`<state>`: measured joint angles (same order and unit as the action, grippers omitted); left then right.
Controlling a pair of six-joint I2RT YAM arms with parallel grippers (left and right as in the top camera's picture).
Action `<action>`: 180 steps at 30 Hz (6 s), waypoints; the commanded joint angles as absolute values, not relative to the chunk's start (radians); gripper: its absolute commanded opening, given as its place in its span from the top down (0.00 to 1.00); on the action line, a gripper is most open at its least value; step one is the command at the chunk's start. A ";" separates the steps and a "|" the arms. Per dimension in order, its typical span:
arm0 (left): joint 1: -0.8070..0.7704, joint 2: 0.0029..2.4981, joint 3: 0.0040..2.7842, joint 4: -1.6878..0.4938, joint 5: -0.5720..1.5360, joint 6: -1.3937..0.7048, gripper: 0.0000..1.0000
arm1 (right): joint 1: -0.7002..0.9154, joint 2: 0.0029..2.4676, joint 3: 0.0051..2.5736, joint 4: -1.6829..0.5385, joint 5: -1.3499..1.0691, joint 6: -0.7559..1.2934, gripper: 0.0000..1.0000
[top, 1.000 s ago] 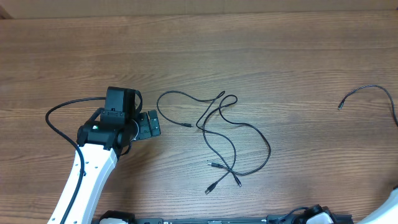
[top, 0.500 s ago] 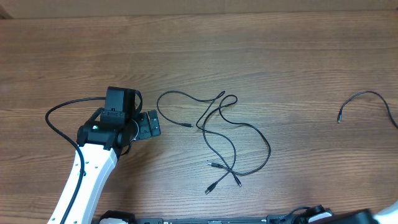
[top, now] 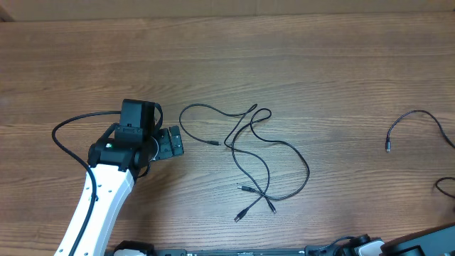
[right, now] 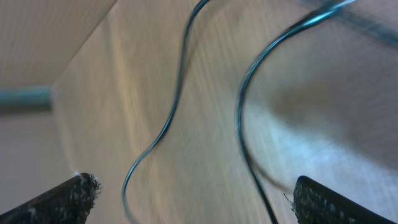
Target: Untangle cables
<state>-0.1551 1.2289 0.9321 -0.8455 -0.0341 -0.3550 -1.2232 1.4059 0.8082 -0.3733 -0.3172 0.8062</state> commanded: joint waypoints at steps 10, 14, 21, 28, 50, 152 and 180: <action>-0.151 1.230 0.951 -0.845 -0.029 -0.329 0.00 | -1.190 1.407 0.832 -0.540 -0.701 0.590 0.00; -0.151 1.230 0.951 -0.845 -0.029 -0.329 0.00 | -1.170 1.407 0.832 -0.616 -0.702 0.547 0.00; -0.151 1.230 0.951 -0.845 -0.029 -0.329 0.00 | -1.167 1.406 0.832 -0.760 -0.525 0.595 0.00; -0.151 1.230 0.951 -0.845 -0.029 -0.329 0.00 | -1.167 1.406 0.832 -0.875 -0.307 0.786 0.00; -0.151 1.230 0.951 -0.845 -0.029 -0.329 0.00 | -1.166 1.205 0.832 -0.976 -0.559 0.637 0.00; -0.151 1.230 0.951 -0.844 -0.029 -0.329 0.00 | -0.564 1.666 1.460 -0.966 0.207 0.343 0.96; -0.151 1.230 0.951 -0.844 -0.029 -0.329 0.00 | -0.742 1.671 1.332 -1.082 0.521 0.340 0.96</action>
